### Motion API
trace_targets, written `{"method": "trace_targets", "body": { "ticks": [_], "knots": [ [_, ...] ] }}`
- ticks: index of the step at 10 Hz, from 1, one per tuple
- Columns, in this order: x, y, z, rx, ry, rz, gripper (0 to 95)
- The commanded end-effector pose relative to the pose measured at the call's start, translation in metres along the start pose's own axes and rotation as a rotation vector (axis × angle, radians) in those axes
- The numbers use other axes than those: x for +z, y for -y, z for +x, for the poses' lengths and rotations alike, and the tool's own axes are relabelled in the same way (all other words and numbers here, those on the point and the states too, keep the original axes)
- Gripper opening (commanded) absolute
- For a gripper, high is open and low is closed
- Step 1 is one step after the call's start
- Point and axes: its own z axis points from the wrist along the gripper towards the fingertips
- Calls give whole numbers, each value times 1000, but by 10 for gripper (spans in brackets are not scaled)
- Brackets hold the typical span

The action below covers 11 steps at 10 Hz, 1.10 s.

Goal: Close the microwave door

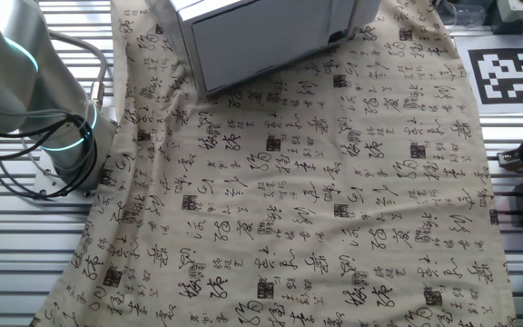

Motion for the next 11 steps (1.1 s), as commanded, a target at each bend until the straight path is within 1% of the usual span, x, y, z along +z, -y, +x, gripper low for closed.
{"method": "trace_targets", "body": {
  "ticks": [1, 2, 4, 6, 7, 8, 9, 10, 11],
  "knots": [
    [4, -7, 3, 17, 6, -2, 0],
    [4, -8, 3, 18, 6, 0, 0],
    [4, -9, 4, 61, 7, -5, 0],
    [5, -7, 6, 76, 6, -20, 0],
    [5, -7, 8, 85, 3, -53, 0],
    [5, -9, 8, 100, 1, -64, 0],
    [6, -11, 9, 84, 3, -50, 0],
    [6, -8, 8, -7, 12, 39, 0],
    [5, -3, 6, -76, 12, 123, 0]
  ]
}}
